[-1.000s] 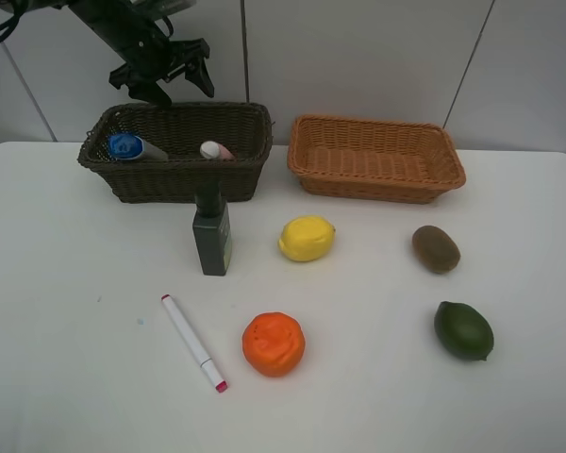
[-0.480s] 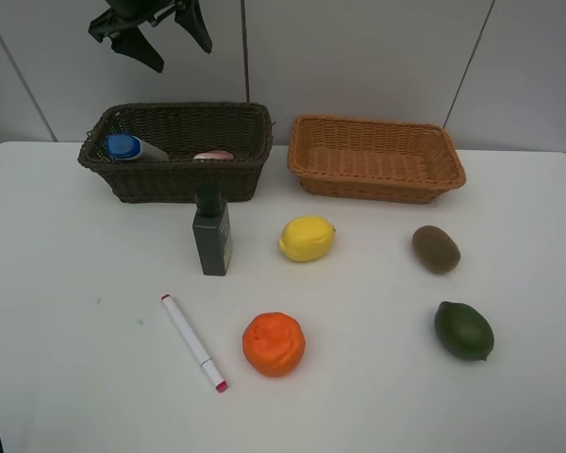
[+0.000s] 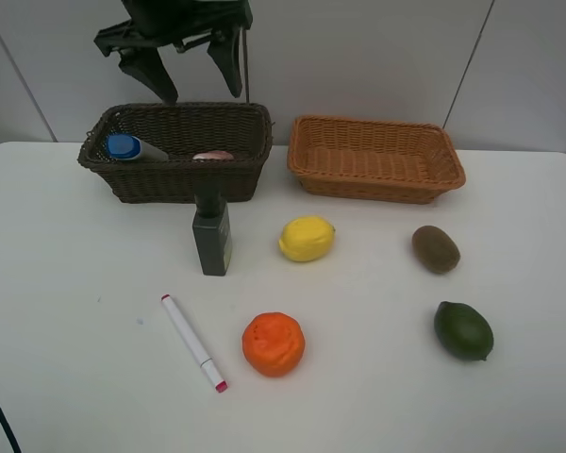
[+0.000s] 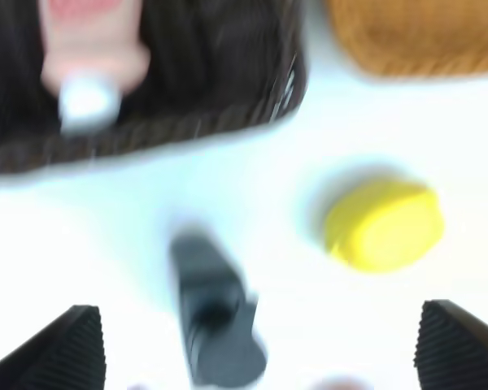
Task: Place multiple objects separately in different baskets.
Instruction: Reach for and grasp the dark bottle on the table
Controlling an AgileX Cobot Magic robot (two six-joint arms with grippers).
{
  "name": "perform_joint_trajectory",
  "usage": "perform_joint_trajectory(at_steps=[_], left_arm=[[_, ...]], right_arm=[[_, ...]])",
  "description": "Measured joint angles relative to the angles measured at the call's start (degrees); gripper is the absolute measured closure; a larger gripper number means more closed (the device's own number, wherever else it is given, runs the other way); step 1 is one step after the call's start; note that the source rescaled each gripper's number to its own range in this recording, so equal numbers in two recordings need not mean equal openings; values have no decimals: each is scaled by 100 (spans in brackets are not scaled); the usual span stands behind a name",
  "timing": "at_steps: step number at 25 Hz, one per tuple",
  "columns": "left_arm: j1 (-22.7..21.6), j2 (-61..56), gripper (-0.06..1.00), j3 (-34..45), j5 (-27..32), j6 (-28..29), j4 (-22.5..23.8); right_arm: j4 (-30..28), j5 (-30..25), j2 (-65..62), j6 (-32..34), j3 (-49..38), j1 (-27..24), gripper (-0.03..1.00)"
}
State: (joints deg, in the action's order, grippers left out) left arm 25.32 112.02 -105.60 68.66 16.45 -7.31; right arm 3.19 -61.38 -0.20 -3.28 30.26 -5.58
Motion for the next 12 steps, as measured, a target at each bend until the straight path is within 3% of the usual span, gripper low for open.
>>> perform_joint_trajectory(at_steps=[6,12], left_arm=[[714,-184,-5,1160,6,392,138],[784,145,-5,1245,10,520,282]], right_arm=[[0,0,0,0,0,0,1],[0,0,0,0,0,0,1]])
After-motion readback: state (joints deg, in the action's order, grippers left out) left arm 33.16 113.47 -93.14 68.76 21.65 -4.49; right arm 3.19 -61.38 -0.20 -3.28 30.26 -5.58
